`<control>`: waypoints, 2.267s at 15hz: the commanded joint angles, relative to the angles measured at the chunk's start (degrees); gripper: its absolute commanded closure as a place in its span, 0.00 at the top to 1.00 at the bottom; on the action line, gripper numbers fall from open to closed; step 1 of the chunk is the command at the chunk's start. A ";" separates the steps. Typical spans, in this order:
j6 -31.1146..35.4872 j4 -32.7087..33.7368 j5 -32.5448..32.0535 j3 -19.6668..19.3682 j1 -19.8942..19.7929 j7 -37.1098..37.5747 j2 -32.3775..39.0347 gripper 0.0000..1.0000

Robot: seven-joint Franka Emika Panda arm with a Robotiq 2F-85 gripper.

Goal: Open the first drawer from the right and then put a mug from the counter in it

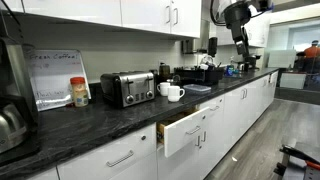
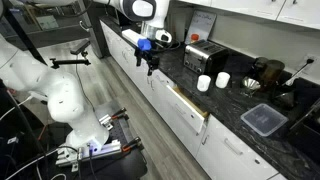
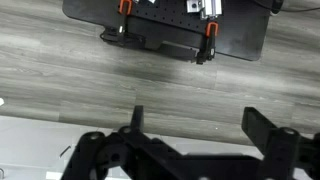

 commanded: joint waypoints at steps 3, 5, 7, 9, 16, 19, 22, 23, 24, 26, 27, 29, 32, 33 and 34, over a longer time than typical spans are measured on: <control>-0.09 0.08 0.08 0.25 -0.27 -0.07 0.03 1.00; -0.09 0.08 0.08 0.25 -0.27 -0.07 0.03 1.00; -0.09 0.08 0.08 0.25 -0.27 -0.07 0.03 1.00; -0.09 0.08 0.08 0.25 -0.27 -0.07 0.03 1.00; 1.86 -1.26 -0.58 0.25 -0.20 -0.84 0.42 1.00; 9.15 -4.84 -0.54 -0.05 0.00 -2.49 -0.08 1.00; 19.14 -8.81 -0.56 -0.45 0.31 -5.92 0.57 1.00; 22.45 -10.16 -0.39 -0.61 0.59 -7.47 0.90 1.00; 25.32 -11.30 -0.28 -0.83 0.83 -9.16 1.35 1.00; 31.90 -13.85 0.67 -1.64 1.52 -13.36 2.57 1.00; 35.24 -15.00 0.80 -1.93 1.75 -15.08 3.52 1.00; 41.66 -17.06 -0.35 -2.16 1.98 -18.17 6.52 1.00; 51.29 -19.40 -3.51 -1.30 1.84 -21.63 11.78 1.00; 54.92 -19.91 -6.24 -0.53 1.23 -21.48 13.61 1.00; 58.71 -20.23 -8.66 -0.09 0.92 -21.39 15.55 1.00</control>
